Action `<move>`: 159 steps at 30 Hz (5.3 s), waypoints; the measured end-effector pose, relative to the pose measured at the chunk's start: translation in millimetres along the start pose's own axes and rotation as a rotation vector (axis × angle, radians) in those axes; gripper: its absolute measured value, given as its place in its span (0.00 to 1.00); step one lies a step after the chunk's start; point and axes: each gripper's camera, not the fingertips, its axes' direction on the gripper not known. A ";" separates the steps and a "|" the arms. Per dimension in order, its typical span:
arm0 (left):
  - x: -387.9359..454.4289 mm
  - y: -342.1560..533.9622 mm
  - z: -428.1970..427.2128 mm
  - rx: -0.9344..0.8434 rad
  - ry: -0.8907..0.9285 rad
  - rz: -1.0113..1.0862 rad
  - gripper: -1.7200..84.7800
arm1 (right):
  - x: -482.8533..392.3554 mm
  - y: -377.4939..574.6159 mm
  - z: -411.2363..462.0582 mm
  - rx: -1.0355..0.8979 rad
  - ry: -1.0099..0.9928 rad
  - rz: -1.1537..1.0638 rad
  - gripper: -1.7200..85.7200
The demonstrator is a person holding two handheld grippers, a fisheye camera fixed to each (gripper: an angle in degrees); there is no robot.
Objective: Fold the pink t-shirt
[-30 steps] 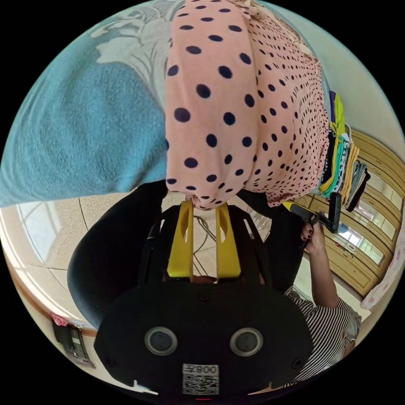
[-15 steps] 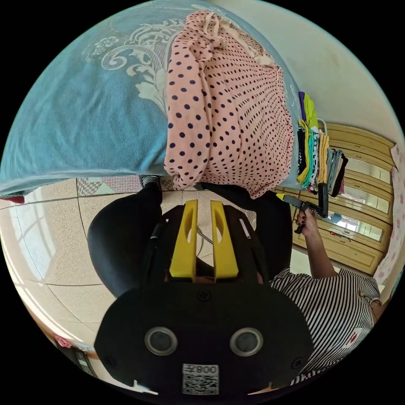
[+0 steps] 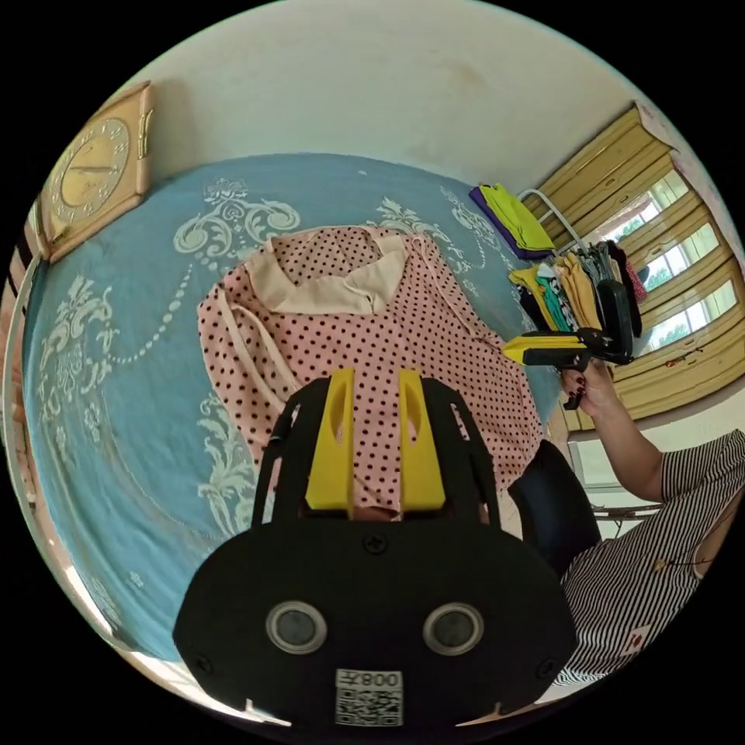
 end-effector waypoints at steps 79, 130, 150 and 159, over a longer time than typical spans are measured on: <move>-76.7 -145.4 22.6 0.184 -0.293 -0.054 0.02 | 19.6 -247.2 -39.3 0.080 0.384 -0.132 0.02; -20.7 161.2 -91.8 0.125 -0.039 -0.269 0.07 | 45.6 -12.0 -49.1 0.042 0.135 0.032 0.02; 62.5 360.9 -65.7 -0.075 0.220 -0.567 0.14 | -27.9 226.3 14.6 -0.253 0.073 0.297 0.09; 71.2 372.8 -34.5 -0.229 0.189 -0.633 0.17 | -28.3 242.4 48.4 -0.349 0.128 0.321 0.10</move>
